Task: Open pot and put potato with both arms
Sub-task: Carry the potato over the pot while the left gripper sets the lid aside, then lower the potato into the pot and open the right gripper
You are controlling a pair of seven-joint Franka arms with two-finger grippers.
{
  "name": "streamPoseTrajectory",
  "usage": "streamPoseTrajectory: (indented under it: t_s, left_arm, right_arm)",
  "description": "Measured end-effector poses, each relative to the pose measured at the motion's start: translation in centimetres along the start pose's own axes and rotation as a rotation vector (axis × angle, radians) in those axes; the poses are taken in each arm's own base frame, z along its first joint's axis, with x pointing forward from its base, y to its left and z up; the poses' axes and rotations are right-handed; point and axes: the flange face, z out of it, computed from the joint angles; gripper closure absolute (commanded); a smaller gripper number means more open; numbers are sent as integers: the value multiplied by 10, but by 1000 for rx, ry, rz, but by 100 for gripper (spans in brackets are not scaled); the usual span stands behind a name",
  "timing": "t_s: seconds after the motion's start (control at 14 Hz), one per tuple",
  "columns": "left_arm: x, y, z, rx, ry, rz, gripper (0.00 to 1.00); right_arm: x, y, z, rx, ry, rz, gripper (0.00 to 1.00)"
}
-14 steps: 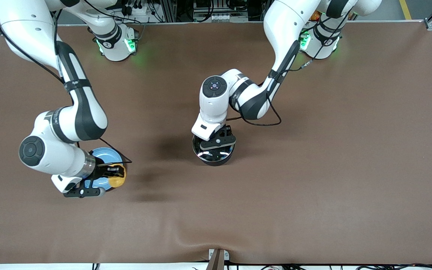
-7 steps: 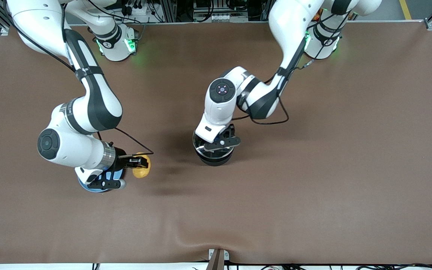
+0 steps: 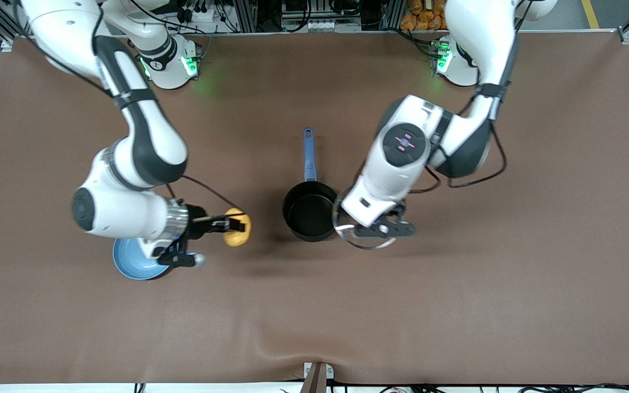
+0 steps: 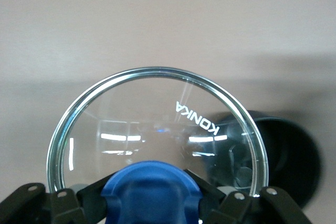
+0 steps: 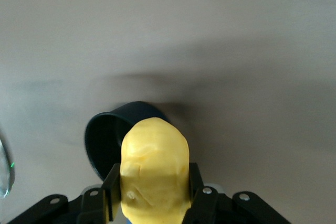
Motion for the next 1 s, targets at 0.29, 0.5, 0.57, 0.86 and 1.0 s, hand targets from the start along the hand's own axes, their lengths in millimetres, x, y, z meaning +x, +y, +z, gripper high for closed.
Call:
streamPoseTrajectory:
  t_s: [0.29, 0.5, 0.57, 0.86, 1.0]
  left_arm:
    - [8, -74, 32, 25, -64, 91, 87]
    - [-3, -117, 63, 25, -68, 97, 87]
    - [-10, -124, 78, 24, -56, 94, 87]
    - [-35, -150, 134, 23, 11, 133, 87]
    - [-39, -169, 146, 34, 21, 151, 87]
  right_arm:
    - [-39, -75, 46, -52, 37, -16, 100]
    - [-69, -110, 80, -220, 98, -51, 100]
    - [-78, -118, 92, -263, 118, -62, 100]
    - [-97, -130, 152, -319, 167, -69, 100]
    - [-96, -126, 175, -322, 183, -66, 100]
